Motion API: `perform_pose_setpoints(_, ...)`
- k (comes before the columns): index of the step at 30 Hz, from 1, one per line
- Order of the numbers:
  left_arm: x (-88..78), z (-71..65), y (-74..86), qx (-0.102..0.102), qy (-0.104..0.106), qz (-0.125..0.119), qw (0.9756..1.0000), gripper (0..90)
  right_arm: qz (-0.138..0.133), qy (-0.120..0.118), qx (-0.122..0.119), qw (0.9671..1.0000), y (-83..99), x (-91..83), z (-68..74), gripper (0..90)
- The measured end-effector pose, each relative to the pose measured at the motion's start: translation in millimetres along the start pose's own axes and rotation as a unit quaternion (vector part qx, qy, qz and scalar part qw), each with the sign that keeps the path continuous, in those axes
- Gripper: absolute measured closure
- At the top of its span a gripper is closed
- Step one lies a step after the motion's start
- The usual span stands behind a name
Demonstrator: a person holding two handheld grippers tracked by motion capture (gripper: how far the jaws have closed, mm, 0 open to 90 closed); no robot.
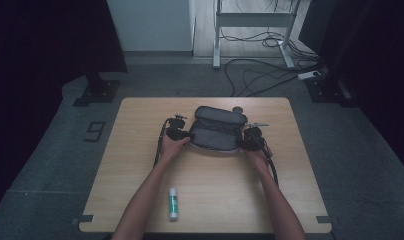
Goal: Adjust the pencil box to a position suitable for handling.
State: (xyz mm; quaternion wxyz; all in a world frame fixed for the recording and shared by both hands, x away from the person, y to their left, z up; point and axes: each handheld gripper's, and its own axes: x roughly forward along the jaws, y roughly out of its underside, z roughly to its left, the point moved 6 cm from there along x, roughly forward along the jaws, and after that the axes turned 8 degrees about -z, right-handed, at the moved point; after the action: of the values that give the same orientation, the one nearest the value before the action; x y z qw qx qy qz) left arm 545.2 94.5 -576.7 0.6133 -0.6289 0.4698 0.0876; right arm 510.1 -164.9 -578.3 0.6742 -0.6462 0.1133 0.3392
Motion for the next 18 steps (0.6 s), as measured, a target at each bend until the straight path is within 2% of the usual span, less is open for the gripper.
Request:
perform_pose_setpoints(5, -1.0, 1.7, 0.8, -0.005, 0.007, 0.0, 1.0, 65.5, 0.0, -0.003, -0.001, 1.0, 0.0, 0.1, 2.2, 67.3)
perform_pose_setpoints(12, -1.5, 2.8, 0.7, -0.005, 0.01, -0.001, 0.9999, 74.2, -0.001, 0.007, -0.006, 1.0, 0.6, 0.8, 1.6, 74.6)
perform_pose_setpoints(13, -1.9, 3.0, 0.4, -0.003, 0.009, -0.001, 1.0, 76.1, 0.001, 0.008, -0.008, 0.9999, 1.0, 0.5, 0.7, 78.4)
perform_pose_setpoints(18, -2.8, 3.0, -0.5, 0.001, 0.007, -0.003, 1.0, 81.6, -0.002, 0.009, -0.012, 0.9999, 0.7, -0.6, -0.9, 84.0)
